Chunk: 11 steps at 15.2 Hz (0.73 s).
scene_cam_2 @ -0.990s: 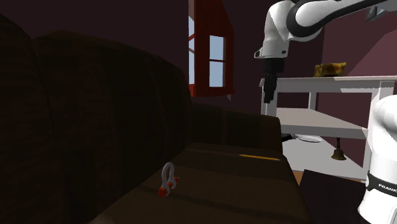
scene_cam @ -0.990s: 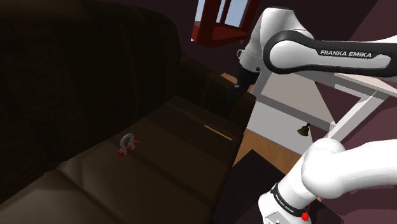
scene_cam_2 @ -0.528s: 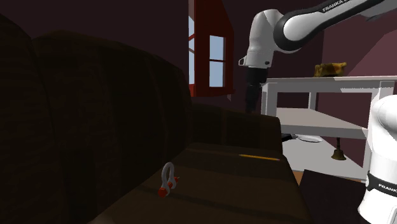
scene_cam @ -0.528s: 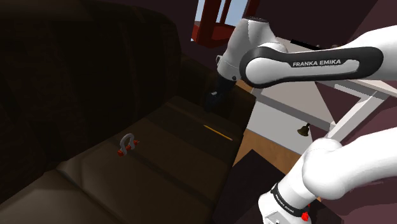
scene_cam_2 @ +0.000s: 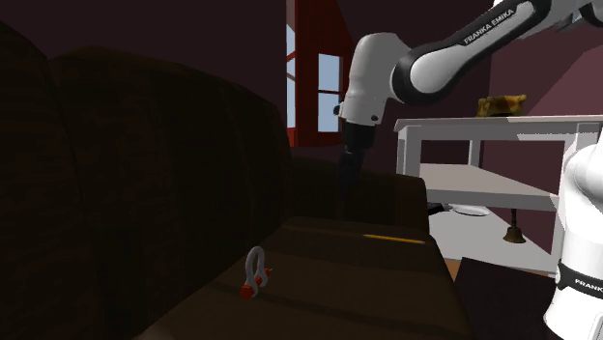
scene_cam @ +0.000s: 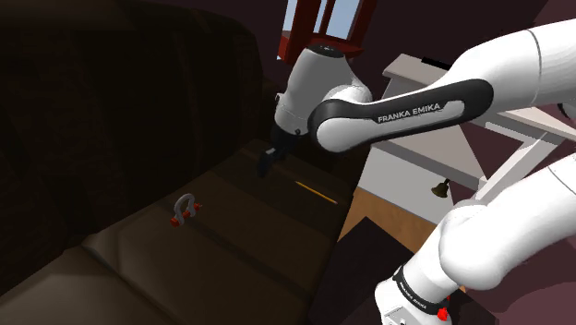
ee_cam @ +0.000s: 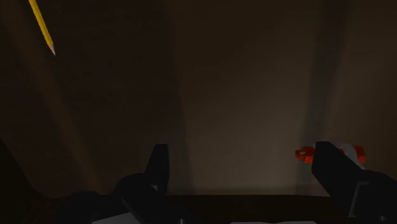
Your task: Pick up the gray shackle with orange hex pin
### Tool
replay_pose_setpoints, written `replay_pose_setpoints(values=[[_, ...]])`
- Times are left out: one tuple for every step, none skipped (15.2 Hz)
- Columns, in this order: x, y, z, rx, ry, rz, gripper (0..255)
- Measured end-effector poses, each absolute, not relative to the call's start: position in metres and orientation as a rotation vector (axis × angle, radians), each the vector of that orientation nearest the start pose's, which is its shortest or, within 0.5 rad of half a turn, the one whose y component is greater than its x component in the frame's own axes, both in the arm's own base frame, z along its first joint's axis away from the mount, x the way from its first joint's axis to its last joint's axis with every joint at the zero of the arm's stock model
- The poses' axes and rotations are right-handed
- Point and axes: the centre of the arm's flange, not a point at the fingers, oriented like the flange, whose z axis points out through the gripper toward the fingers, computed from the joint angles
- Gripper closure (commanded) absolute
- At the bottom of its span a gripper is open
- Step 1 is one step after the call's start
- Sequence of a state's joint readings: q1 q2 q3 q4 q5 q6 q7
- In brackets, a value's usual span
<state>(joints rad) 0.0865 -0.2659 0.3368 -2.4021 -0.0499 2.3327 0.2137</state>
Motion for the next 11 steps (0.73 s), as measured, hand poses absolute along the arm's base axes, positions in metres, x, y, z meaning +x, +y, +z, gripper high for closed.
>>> replay_pose_setpoints(values=[[0.436, 0.205, 0.425, -3.162, -0.389, -0.351, 0], [0.443, 0.215, 0.418, -3.158, -0.400, -0.365, 0], [0.446, 0.224, 0.412, -3.155, -0.411, -0.378, 0], [0.448, 0.234, 0.407, -3.151, -0.422, -0.392, 0], [0.454, 0.245, 0.402, -3.147, -0.433, -0.406, 0], [0.459, 0.254, 0.397, -3.143, -0.443, -0.419, 0], [0.465, 0.263, 0.391, -3.138, -0.454, -0.432, 0], [0.470, 0.273, 0.387, -3.134, -0.465, -0.446, 0], [0.474, 0.284, 0.383, -3.130, -0.476, -0.459, 0], [0.478, 0.293, 0.376, -3.125, -0.486, -0.473, 0], [0.488, 0.305, 0.372, -3.120, -0.496, -0.486, 0]])
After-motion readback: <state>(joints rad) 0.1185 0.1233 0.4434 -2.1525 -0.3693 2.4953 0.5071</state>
